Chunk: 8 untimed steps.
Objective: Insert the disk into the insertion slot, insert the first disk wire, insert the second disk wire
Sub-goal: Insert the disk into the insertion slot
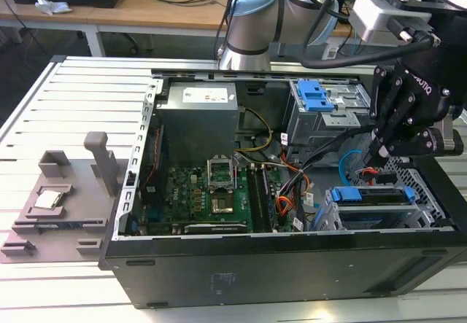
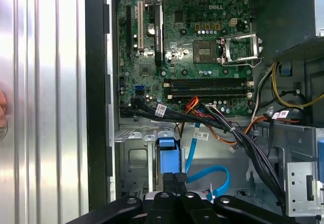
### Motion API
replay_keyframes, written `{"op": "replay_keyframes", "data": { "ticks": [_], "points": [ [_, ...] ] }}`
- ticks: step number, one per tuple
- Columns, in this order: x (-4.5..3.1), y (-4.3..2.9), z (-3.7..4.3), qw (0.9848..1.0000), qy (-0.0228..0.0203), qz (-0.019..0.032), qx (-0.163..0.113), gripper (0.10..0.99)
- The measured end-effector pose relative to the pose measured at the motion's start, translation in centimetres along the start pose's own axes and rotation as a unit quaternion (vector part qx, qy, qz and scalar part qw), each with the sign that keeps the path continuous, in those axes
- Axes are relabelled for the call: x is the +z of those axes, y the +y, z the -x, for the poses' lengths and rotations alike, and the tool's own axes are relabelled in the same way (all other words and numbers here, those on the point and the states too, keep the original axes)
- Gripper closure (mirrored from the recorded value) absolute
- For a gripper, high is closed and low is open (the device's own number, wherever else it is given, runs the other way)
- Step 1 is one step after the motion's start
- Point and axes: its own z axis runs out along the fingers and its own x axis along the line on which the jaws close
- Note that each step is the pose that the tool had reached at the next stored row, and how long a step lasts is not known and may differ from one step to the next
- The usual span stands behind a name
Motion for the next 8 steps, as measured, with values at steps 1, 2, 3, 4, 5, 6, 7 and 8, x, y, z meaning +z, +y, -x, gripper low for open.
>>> {"op": "replay_keyframes", "data": {
  "ticks": [1, 2, 3, 4, 5, 6, 7, 8],
  "points": [
    [0.00, -0.37, 0.00, 1.0000, 0.0000, 0.0000, 0.000, 0.980],
    [-0.04, -0.88, 0.02, 1.0000, 0.0004, 0.0000, 0.000, 0.980],
    [-0.06, -1.43, 0.03, 1.0000, 0.0005, 0.0001, 0.000, 0.980],
    [-0.04, -1.65, 0.04, 1.0000, 0.0003, 0.0002, 0.000, 0.980],
    [0.09, -1.83, 0.04, 1.0000, 0.0004, 0.0004, 0.000, 0.980],
    [0.20, -1.90, 0.04, 1.0000, 0.0004, 0.0005, 0.000, 0.980],
    [0.30, -1.95, 0.04, 1.0000, 0.0004, 0.0005, 0.000, 0.980],
    [0.52, -2.00, 0.04, 1.0000, 0.0004, 0.0006, 0.000, 0.980]
  ]
}}
